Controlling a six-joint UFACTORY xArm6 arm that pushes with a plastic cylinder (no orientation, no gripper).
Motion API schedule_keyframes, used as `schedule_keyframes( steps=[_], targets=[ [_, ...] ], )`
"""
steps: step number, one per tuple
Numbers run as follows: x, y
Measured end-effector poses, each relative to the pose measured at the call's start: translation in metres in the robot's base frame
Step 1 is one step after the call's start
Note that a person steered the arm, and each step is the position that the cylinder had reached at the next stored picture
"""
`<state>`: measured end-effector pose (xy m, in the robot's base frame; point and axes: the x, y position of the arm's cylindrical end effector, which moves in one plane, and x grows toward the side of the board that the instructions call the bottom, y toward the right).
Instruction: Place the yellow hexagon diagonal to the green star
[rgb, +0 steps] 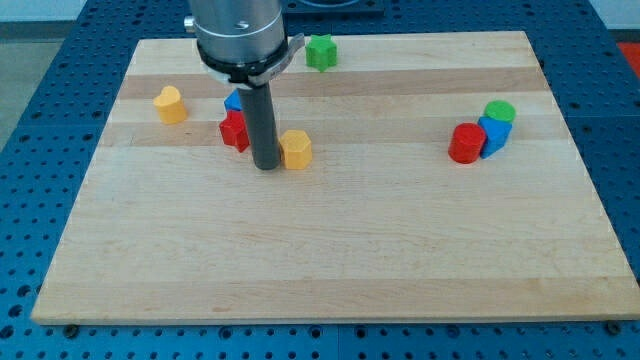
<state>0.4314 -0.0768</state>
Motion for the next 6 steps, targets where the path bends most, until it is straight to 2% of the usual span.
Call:
schedule_keyframes(
  steps=[2, 4, 6],
  targets=[
    [-0.006, 0.051],
    [-0.04, 0.067],
    [-0.059, 0.117]
  ],
)
